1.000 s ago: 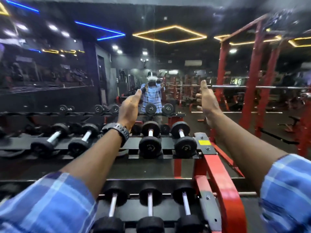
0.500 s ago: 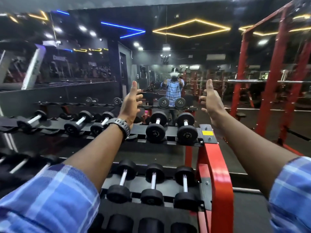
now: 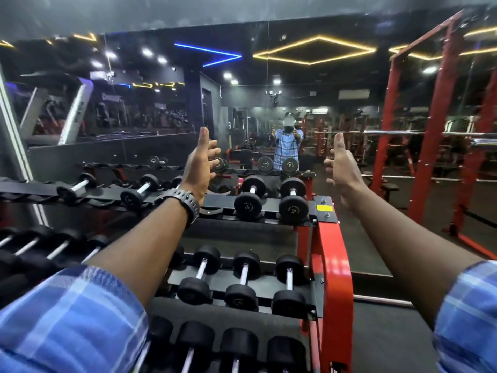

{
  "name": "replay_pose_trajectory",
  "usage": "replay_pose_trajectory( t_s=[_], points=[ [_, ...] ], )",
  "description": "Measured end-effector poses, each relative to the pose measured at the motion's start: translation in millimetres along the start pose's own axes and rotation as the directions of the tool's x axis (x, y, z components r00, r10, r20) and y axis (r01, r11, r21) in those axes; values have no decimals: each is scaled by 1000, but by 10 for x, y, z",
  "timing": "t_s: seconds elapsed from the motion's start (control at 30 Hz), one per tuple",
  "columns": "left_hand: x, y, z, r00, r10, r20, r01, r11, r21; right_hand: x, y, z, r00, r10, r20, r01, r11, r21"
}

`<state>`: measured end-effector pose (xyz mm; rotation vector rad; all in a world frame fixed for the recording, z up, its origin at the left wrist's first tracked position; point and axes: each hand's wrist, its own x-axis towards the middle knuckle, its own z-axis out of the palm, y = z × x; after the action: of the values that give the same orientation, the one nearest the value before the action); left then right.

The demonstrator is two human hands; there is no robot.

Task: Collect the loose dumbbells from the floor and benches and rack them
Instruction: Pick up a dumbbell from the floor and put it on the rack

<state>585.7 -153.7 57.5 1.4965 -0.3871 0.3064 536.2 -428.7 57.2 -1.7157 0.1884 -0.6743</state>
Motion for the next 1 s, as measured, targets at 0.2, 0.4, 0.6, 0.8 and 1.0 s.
replay_pose_trajectory(
  t_s=[0.2, 0.4, 0.6, 0.8, 1.0],
  points=[
    [-236, 186, -64, 999, 21, 26, -21, 1000, 2, -280, -199, -91, 999, -46, -17, 45, 999, -13],
    [-561, 356, -492, 1000, 24, 17, -24, 1000, 14, -678, -362, 113, 999, -28, -29, 28, 999, -24],
    [-1044, 570, -1227, 999, 28, 21, -28, 1000, 11, -1468, -696, 481, 998, -51, -21, 51, 998, -29],
    [-1562, 842, -1908, 993, 97, 71, -97, 995, 1, -2509, -995, 729, 992, -117, -50, 116, 993, -26],
    [-2069, 1171, -2352, 990, 88, 107, -90, 996, 17, -3341, -1345, 683, 992, -64, -104, 56, 995, -82]
  ],
)
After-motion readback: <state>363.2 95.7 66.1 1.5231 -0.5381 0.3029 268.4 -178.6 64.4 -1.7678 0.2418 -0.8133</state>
